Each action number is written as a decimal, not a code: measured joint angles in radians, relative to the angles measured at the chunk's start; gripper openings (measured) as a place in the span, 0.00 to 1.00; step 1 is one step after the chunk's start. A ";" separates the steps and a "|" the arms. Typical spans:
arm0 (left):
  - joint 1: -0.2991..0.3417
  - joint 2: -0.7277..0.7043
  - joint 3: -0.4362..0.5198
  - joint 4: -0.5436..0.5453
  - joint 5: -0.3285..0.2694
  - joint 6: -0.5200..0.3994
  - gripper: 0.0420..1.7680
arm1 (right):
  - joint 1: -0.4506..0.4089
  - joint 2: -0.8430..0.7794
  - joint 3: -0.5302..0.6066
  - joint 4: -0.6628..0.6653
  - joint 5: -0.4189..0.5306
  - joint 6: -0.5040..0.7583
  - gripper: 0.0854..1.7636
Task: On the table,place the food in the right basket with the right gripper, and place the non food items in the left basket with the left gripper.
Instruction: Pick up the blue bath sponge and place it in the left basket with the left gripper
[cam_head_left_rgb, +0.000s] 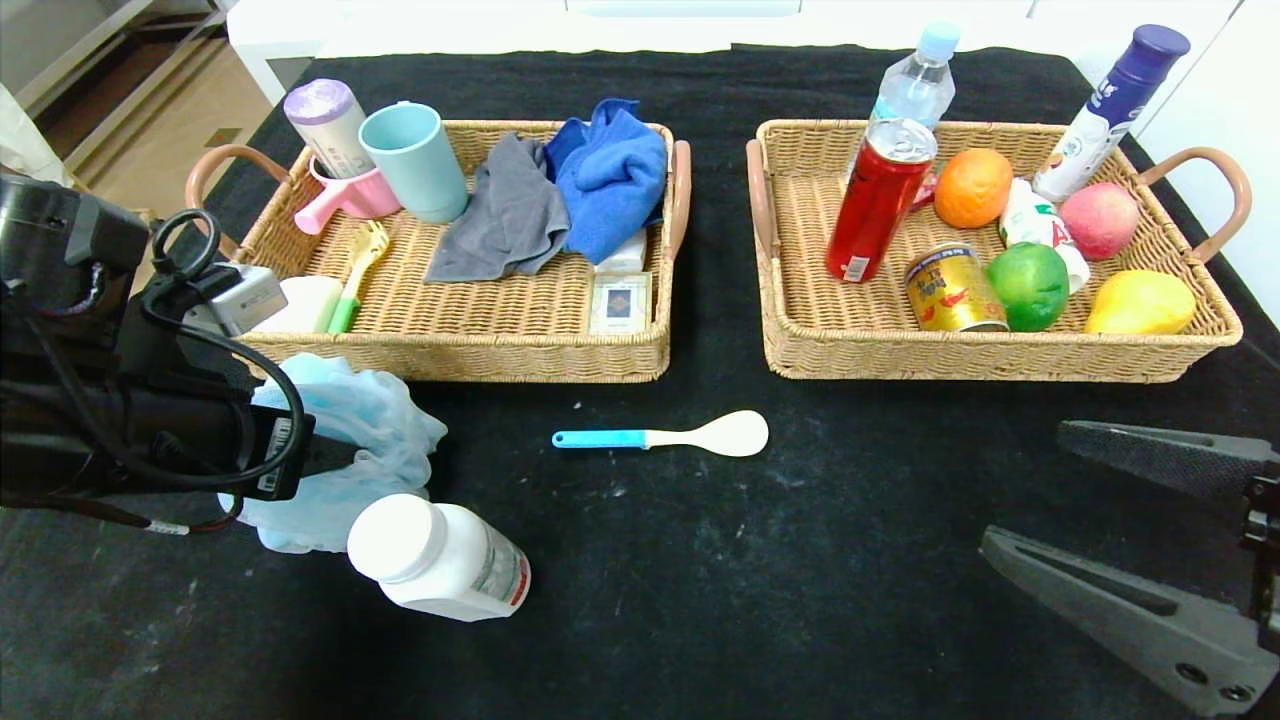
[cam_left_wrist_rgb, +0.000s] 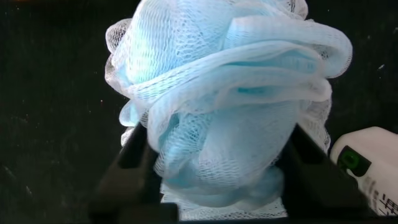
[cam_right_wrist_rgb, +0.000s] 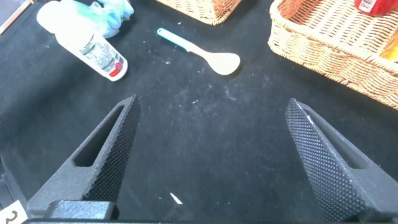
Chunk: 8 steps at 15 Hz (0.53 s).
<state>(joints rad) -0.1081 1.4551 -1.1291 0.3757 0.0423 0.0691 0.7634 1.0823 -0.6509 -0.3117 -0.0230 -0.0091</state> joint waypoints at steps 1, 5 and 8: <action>0.001 0.000 0.001 0.000 0.000 -0.001 0.52 | 0.000 0.001 0.000 0.000 0.000 0.000 0.96; 0.000 0.000 0.001 -0.002 0.001 -0.002 0.25 | -0.002 0.010 0.001 0.000 0.000 0.000 0.96; -0.001 0.001 0.001 -0.001 0.002 -0.002 0.21 | -0.003 0.016 0.001 -0.001 0.000 0.001 0.97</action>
<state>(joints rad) -0.1087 1.4557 -1.1277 0.3743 0.0443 0.0668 0.7609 1.0979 -0.6502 -0.3126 -0.0234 -0.0077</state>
